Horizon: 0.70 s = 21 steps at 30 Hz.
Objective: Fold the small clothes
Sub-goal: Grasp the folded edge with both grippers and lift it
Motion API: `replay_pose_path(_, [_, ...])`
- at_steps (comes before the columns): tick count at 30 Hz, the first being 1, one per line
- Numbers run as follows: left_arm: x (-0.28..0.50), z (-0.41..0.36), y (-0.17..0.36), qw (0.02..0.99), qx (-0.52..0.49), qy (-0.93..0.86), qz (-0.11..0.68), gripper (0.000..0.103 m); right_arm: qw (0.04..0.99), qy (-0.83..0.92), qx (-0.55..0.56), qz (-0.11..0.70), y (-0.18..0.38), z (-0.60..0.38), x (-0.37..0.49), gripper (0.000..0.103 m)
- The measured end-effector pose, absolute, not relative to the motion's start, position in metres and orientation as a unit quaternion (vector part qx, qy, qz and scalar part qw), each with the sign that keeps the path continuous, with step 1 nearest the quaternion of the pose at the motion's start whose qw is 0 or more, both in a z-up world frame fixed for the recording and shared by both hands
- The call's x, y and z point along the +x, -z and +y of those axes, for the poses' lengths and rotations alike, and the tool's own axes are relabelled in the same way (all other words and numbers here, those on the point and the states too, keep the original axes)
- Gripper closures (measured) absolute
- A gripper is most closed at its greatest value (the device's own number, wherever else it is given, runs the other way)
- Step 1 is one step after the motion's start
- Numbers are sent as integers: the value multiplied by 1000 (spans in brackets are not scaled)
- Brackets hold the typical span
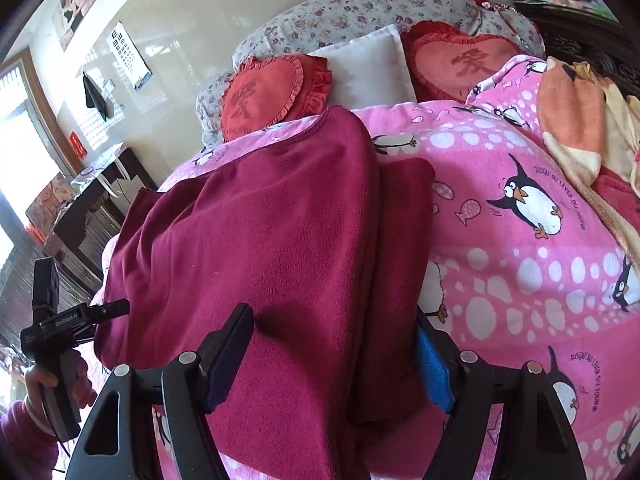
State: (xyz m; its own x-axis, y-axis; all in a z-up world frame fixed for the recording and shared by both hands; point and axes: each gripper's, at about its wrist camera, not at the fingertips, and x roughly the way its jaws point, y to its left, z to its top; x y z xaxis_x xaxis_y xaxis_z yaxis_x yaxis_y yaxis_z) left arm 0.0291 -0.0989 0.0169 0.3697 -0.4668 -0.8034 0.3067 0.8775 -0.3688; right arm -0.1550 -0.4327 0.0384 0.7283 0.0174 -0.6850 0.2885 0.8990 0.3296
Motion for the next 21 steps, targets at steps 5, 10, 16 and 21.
replay_pose_path(5, [28, -108, -17, 827, -56, 233, 508, 29, 902, 99, 199, 370, -40, -434, -158, 65])
replay_pose_path(10, [29, -106, -30, 816, -72, 249, 517, 75, 894, 85, 263, 354, -47, -444, -167, 83])
replay_pose_path(16, [21, -88, -56, 797, -102, 284, 523, 77, 896, 44, 293, 331, -76, -434, -183, 86])
replay_pose_path(21, [-8, -73, -77, 789, -82, 303, 528, 77, 894, 15, 308, 324, -99, -420, -208, 87])
